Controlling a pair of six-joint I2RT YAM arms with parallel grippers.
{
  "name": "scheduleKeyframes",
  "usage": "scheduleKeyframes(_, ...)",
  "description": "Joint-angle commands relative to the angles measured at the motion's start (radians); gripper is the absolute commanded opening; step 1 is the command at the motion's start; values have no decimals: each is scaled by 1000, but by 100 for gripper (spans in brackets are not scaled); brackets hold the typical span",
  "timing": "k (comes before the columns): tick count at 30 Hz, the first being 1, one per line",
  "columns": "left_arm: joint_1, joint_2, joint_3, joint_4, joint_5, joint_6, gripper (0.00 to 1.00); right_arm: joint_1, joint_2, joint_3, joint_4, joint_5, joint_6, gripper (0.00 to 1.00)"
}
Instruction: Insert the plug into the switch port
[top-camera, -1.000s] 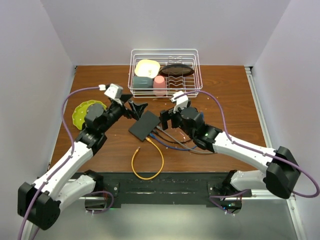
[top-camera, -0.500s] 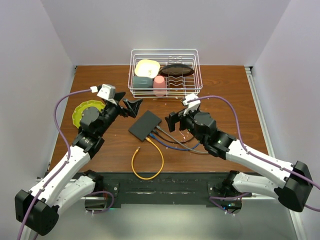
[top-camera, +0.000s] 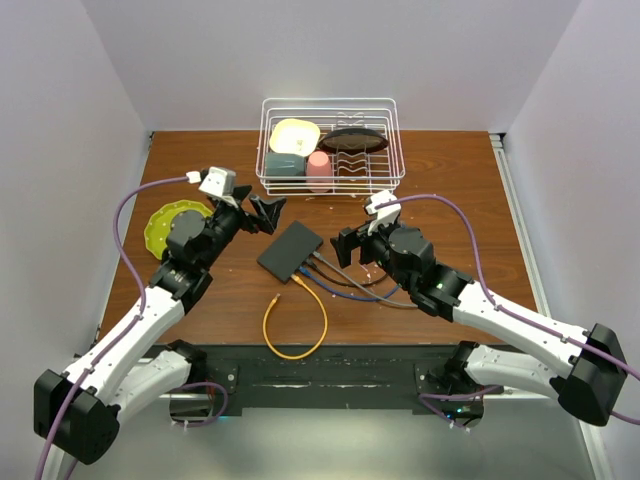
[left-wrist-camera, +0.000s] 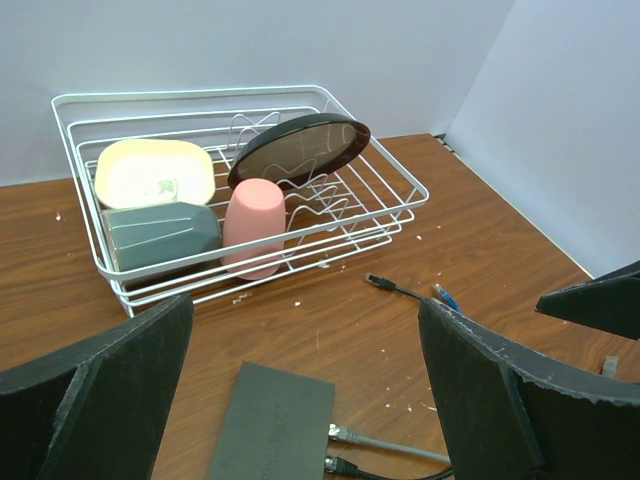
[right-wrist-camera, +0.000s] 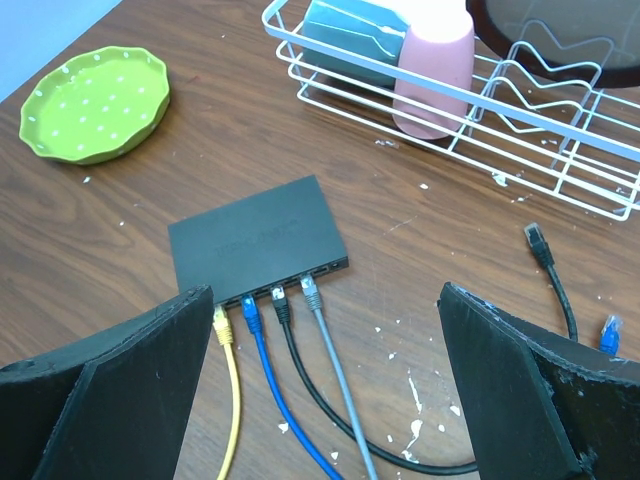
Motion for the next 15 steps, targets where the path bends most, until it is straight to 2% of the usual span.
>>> scheduleKeyframes(1,-1,-3,1,34,-42,27,100,-4,-22,-5,36,31,7,99)
scheduleKeyframes(5,-1,-13,-21,55,-58,37,100,-4,-51,-35,66,71,-12,99)
scheduleKeyframes(15,-1,-29,-39,64,-116,80,100,-4,-91,-136,266,118,-66,99)
